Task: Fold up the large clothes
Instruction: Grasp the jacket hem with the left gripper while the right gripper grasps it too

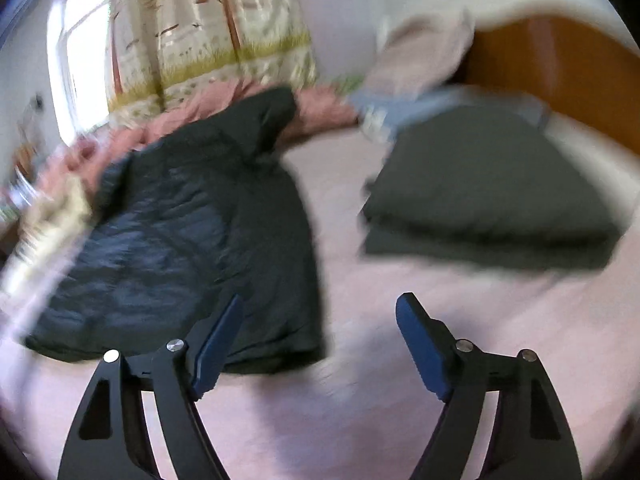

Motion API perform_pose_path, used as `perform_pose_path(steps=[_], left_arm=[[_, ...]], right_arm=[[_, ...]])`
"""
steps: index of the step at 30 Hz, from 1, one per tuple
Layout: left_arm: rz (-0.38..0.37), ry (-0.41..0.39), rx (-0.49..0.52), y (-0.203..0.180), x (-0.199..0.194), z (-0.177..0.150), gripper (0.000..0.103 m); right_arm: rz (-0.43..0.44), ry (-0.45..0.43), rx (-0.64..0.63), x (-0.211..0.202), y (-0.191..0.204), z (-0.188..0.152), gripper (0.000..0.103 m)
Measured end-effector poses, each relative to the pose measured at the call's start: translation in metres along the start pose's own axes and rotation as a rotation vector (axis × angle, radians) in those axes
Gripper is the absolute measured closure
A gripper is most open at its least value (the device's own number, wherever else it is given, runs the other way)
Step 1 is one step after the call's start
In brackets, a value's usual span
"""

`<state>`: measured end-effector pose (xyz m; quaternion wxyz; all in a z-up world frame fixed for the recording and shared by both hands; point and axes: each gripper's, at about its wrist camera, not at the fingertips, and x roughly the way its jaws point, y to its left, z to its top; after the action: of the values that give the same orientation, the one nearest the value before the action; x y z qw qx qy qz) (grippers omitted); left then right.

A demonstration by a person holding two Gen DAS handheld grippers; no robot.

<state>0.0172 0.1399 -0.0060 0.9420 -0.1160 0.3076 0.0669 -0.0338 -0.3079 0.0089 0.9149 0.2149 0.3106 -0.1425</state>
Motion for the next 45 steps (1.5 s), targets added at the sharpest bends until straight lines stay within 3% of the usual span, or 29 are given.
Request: perform_pose_path(steps=[5, 6, 8, 10, 11, 12, 13, 14, 15, 16, 18, 24, 28, 33, 38, 42, 45], left_arm=[[-0.130, 0.235, -0.059, 0.004, 0.043, -0.012, 0.060], [-0.129, 0.248, -0.046, 0.000, 0.045, -0.014, 0.065], [-0.111, 0.238, -0.008, -0.009, 0.043, -0.016, 0.065], [-0.109, 0.245, 0.007, -0.014, 0.045, -0.018, 0.064], [-0.112, 0.250, 0.008, -0.014, 0.047, -0.019, 0.064], [-0.115, 0.247, 0.008, -0.015, 0.050, -0.020, 0.066], [-0.116, 0.240, 0.010, -0.016, 0.051, -0.019, 0.093], [-0.121, 0.227, 0.008, -0.016, 0.048, -0.019, 0.100], [-0.125, 0.203, -0.008, -0.013, 0.047, -0.016, 0.100], [-0.114, 0.159, -0.015, -0.010, 0.038, -0.015, 0.100], [-0.117, 0.094, 0.016, -0.013, 0.016, -0.014, 0.100], [-0.147, -0.026, 0.061, -0.009, -0.080, -0.024, 0.100], [-0.164, -0.066, 0.045, 0.004, -0.140, -0.040, 0.100], [-0.170, -0.110, 0.058, 0.001, -0.173, -0.036, 0.100], [-0.050, -0.114, 0.110, -0.031, -0.144, 0.010, 0.100], [0.041, -0.168, 0.166, -0.060, -0.105, 0.037, 0.100], [0.090, -0.131, 0.185, -0.069, -0.063, 0.045, 0.099]], right_arm=[[-0.046, 0.115, 0.014, 0.030, -0.005, -0.008, 0.028], [-0.058, 0.115, -0.022, 0.032, 0.001, -0.010, 0.028], [-0.013, 0.126, -0.063, 0.036, 0.009, -0.011, 0.032], [0.027, 0.156, -0.078, 0.044, 0.014, -0.013, 0.046], [0.014, 0.170, -0.084, 0.048, 0.016, -0.014, 0.050], [-0.005, 0.168, -0.084, 0.051, 0.018, -0.013, 0.061], [-0.014, 0.161, -0.076, 0.052, 0.018, -0.013, 0.076], [-0.014, 0.161, -0.064, 0.052, 0.017, -0.012, 0.086], [-0.007, 0.159, -0.047, 0.052, 0.016, -0.012, 0.095], [-0.014, 0.146, -0.040, 0.049, 0.014, -0.011, 0.097], [-0.011, 0.038, -0.013, 0.025, 0.010, -0.010, 0.097], [-0.019, -0.182, -0.033, -0.069, 0.005, -0.020, 0.099], [-0.027, -0.249, -0.023, -0.131, 0.001, -0.044, 0.099], [-0.088, -0.265, -0.039, -0.175, 0.009, -0.054, 0.099], [-0.106, -0.336, -0.094, -0.170, 0.030, 0.002, 0.099], [-0.146, -0.332, -0.104, -0.117, 0.050, 0.048, 0.099], [-0.223, -0.324, -0.172, -0.070, 0.067, 0.061, 0.099]])
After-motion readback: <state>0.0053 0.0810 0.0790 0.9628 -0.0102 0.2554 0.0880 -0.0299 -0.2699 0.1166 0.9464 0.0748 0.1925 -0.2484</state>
